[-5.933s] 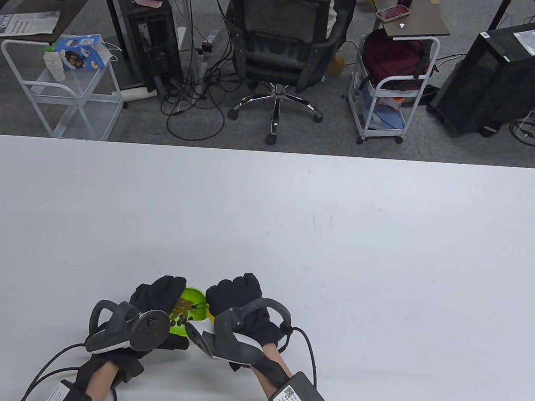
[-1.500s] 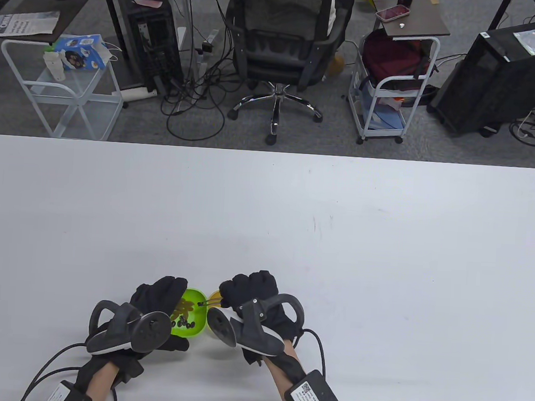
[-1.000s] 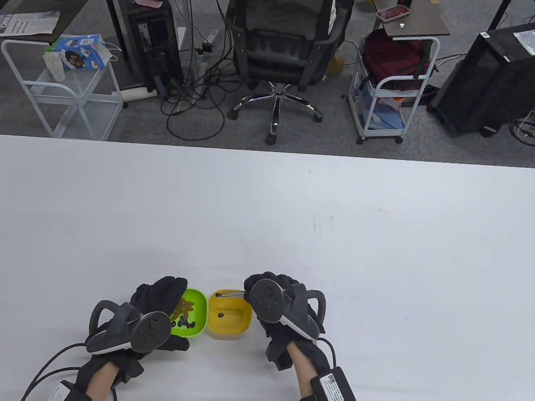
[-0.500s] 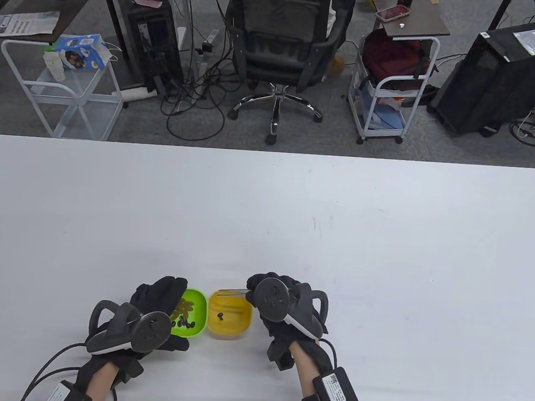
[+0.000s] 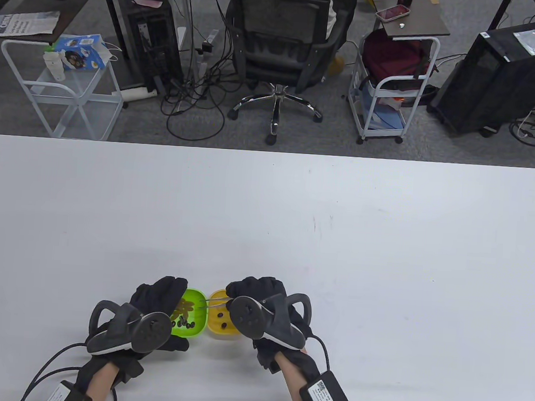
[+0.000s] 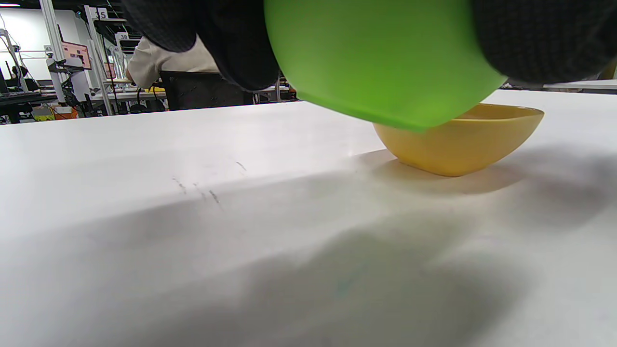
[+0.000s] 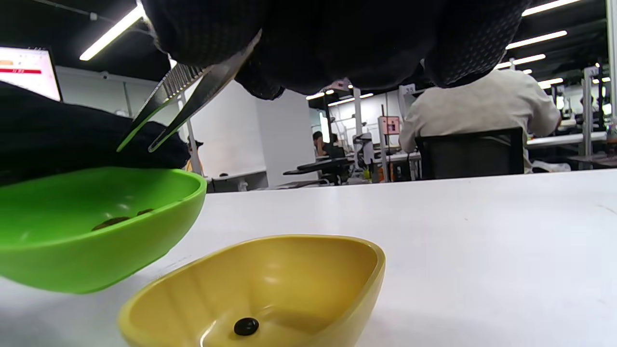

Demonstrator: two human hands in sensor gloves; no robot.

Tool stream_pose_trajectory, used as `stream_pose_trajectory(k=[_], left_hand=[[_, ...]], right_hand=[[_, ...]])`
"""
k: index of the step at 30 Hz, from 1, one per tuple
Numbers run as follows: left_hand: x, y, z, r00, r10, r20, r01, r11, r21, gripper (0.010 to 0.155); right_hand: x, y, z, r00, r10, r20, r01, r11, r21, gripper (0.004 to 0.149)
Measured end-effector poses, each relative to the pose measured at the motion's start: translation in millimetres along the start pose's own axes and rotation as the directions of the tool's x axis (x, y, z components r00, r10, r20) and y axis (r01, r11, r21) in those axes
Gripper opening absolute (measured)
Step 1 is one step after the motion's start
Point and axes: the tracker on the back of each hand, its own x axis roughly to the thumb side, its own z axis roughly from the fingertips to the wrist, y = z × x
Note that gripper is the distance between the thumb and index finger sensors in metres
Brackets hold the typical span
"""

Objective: Pick coffee beans with tweezers into small dish

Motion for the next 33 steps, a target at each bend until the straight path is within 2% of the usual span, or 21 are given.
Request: stream_pose_trajectory(k=[8, 20, 33], left_hand=[[0.5, 0.0, 0.0, 1.000, -0.005, 0.000, 0.005, 1.000, -0.003, 0.116], [1.3, 0.1, -0.2, 1.000, -0.012, 0.001, 0.012, 1.000, -0.003, 0.116], [1.9, 0.2, -0.1, 1.000, -0.019, 0.003, 0.019, 1.000, 0.000, 0.116]], right_hand=[[26.3, 7.9, 1.1, 0.983, 0.160, 0.087, -0.160, 0.987, -0.011, 0.044], [44.1, 20.4, 0.2, 0.953, 0.263, 0.149, -0.267, 0.964, 0.007, 0.044], [57.0, 23.2, 1.2, 0.920, 0.348, 0.179, -0.354, 0.935, 0.005, 0.044]])
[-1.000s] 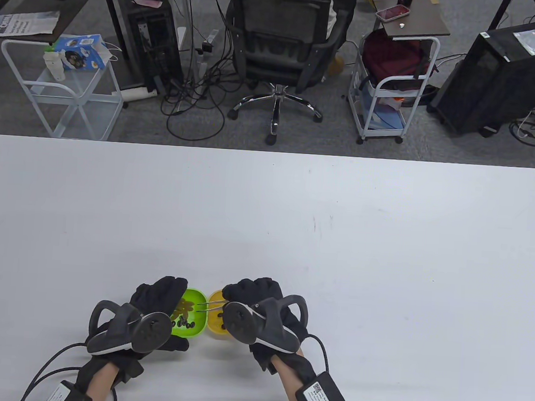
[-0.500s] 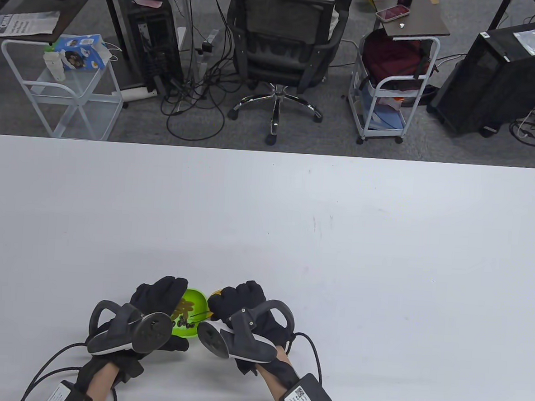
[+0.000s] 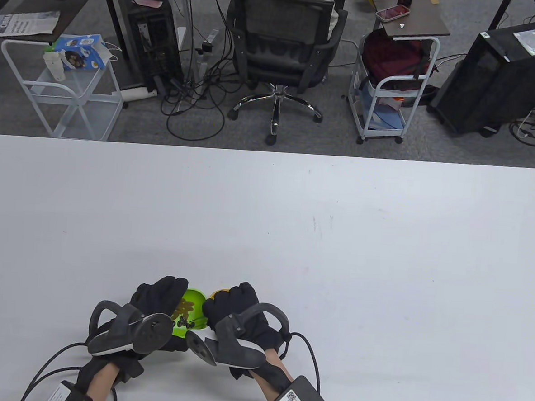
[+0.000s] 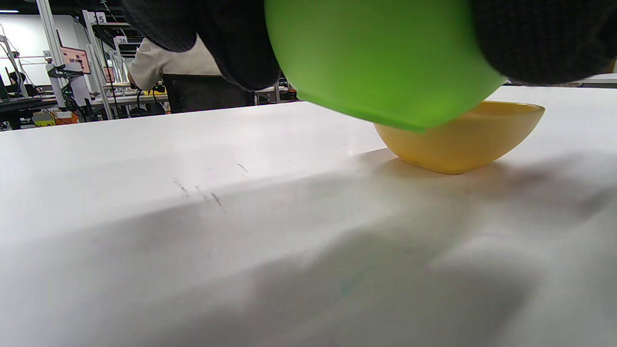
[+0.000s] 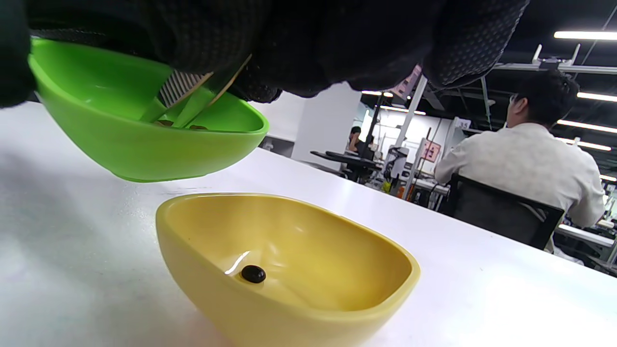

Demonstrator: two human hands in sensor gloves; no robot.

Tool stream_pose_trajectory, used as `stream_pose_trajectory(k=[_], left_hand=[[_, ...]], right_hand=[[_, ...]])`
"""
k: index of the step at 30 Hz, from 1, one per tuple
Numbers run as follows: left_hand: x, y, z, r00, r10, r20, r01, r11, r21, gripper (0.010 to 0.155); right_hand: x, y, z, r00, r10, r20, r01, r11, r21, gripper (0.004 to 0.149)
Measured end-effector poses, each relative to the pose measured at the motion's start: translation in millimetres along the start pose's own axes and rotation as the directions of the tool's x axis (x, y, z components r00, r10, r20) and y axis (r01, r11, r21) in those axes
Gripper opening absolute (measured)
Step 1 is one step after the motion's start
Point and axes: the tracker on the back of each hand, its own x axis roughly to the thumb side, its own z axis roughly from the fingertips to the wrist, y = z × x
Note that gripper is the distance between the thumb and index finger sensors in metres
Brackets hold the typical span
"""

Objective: Pick coffee beans with tweezers into small dish

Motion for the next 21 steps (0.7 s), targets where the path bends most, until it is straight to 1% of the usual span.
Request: stream_pose_trajectory(k=[3, 13, 15, 21], left_hand=[[0.1, 0.0, 0.0, 1.000, 0.000, 0.000, 0.000, 1.000, 0.001, 0.116], [0.5, -0.2, -0.3, 1.000, -0.003, 0.001, 0.003, 1.000, -0.005, 0.116], [0.6, -0.3, -0.5, 1.000, -0.003, 0.001, 0.003, 1.000, -0.006, 0.116], [0.9, -0.4, -0.8, 1.000, -0.002, 0.003, 0.002, 1.000, -0.009, 0.116]], right_hand=[[1.1, 1.5, -1.1, 0.999, 0.034, -0.003, -0.034, 0.999, 0.005, 0.044], [1.5, 1.0, -3.0, 0.999, 0.040, -0.010, -0.040, 0.999, 0.014, 0.043], [1.3, 0.2, -3.5, 0.999, 0.043, -0.011, -0.043, 0.998, 0.039, 0.042], [2.1, -0.8, -4.6, 0.998, 0.064, -0.010, -0.064, 0.997, 0.046, 0.042]])
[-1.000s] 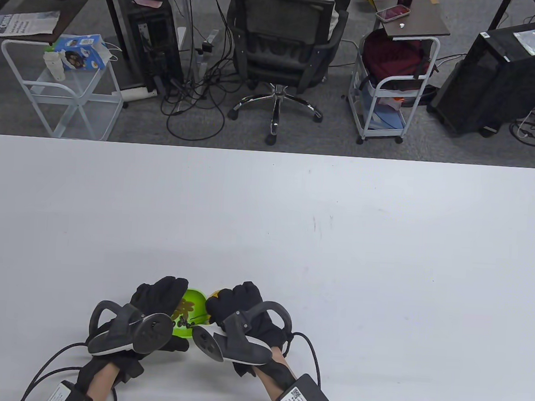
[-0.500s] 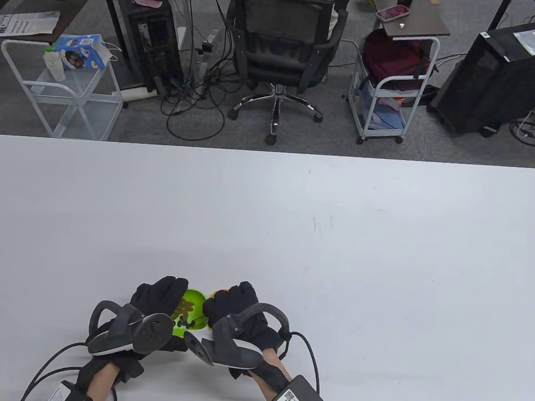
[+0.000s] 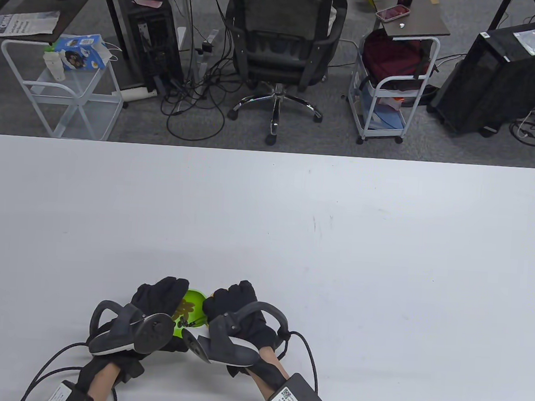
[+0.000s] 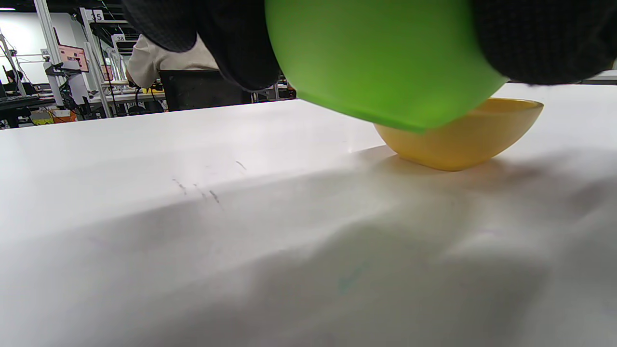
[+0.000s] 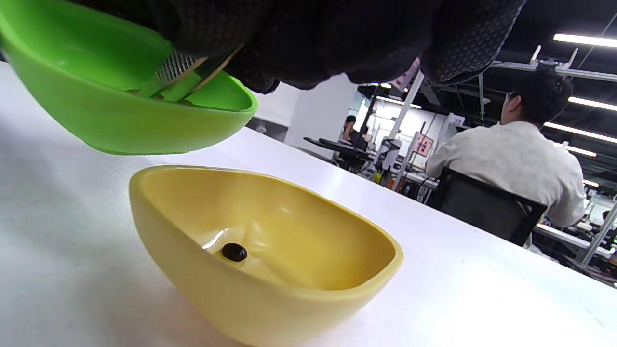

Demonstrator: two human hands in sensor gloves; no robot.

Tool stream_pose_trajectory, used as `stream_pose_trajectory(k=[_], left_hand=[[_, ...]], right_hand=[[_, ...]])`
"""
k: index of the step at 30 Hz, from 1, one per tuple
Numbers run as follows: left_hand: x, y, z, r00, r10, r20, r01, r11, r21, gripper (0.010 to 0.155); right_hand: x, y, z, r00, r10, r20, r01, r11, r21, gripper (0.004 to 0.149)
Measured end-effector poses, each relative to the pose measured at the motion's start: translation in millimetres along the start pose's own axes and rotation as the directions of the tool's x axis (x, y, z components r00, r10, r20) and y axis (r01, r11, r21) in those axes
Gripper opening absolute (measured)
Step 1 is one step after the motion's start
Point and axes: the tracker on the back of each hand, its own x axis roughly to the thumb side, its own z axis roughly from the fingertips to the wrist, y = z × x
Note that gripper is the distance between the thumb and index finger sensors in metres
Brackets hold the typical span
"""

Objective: Pick coffee beans with tweezers into small dish

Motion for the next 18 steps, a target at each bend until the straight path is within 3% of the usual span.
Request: stream_pose_trajectory(k=[9, 18], left_hand=[[0.1, 0.0, -0.1, 1.000, 0.003, 0.001, -0.003, 1.000, 0.001, 0.116], [0.2, 0.1, 0.2, 1.000, 0.004, 0.001, -0.004, 1.000, 0.004, 0.116]], right_hand=[[-10.7, -5.8, -0.6, 0.998, -0.059, -0.035, 0.059, 0.998, 0.001, 0.042], [-41.6, -13.2, 5.6, 0.962, -0.249, -0.114, 0.246, 0.968, -0.042, 0.042]])
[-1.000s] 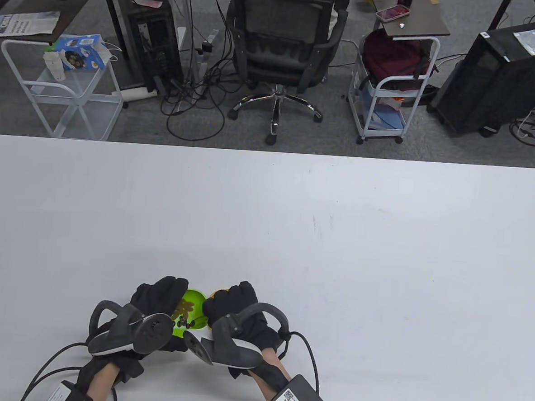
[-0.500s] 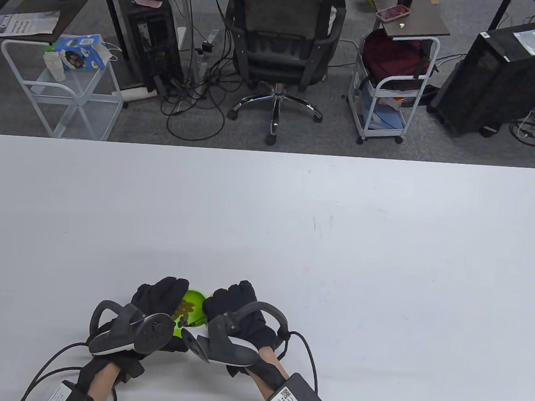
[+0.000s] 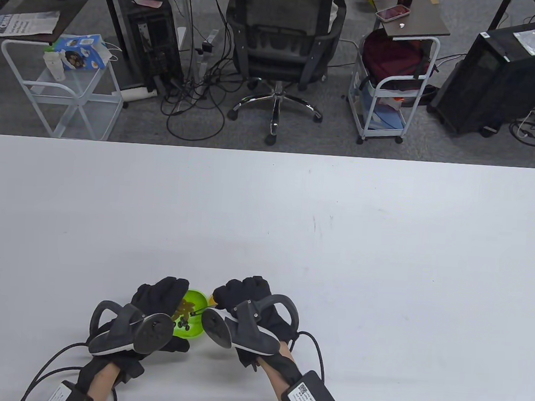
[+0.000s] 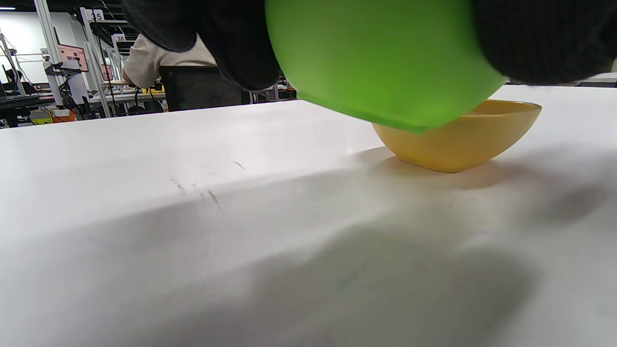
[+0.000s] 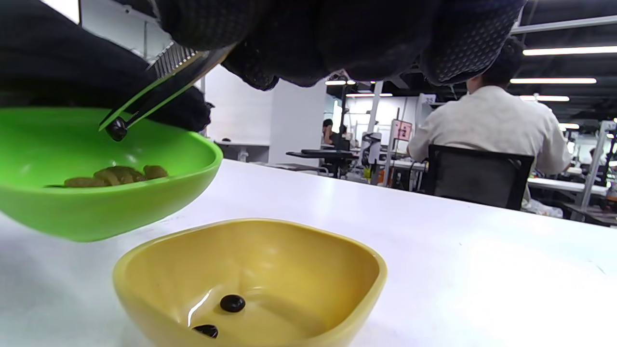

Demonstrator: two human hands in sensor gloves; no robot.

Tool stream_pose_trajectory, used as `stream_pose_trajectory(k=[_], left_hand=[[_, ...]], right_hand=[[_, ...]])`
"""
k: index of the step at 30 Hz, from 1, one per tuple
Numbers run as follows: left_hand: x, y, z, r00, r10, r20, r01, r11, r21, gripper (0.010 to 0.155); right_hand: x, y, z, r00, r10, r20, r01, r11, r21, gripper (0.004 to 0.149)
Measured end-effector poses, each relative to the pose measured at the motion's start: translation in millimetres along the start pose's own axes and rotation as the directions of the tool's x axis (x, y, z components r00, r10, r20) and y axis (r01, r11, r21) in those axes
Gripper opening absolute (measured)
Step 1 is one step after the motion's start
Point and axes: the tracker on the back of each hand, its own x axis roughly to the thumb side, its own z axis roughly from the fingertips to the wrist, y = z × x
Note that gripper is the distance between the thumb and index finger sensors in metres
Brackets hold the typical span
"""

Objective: Pick coffee beans with tweezers into small dish

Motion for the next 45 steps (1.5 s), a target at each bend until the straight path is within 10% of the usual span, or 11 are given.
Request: stream_pose_trajectory(k=[24, 45], left_hand=[[-1.3, -0.2, 1.0, 1.000, 0.013, 0.004, -0.013, 1.000, 0.001, 0.116], [-1.3, 0.0, 0.9, 1.000, 0.009, 0.004, -0.009, 1.000, -0.001, 0.116]], right_hand=[[-79.2, 22.3, 8.3, 0.928, -0.276, -0.252, 0.295, 0.955, 0.042, 0.041], [-42.9, 14.3, 8.3, 0.969, -0.220, -0.108, 0.214, 0.975, -0.065, 0.044]])
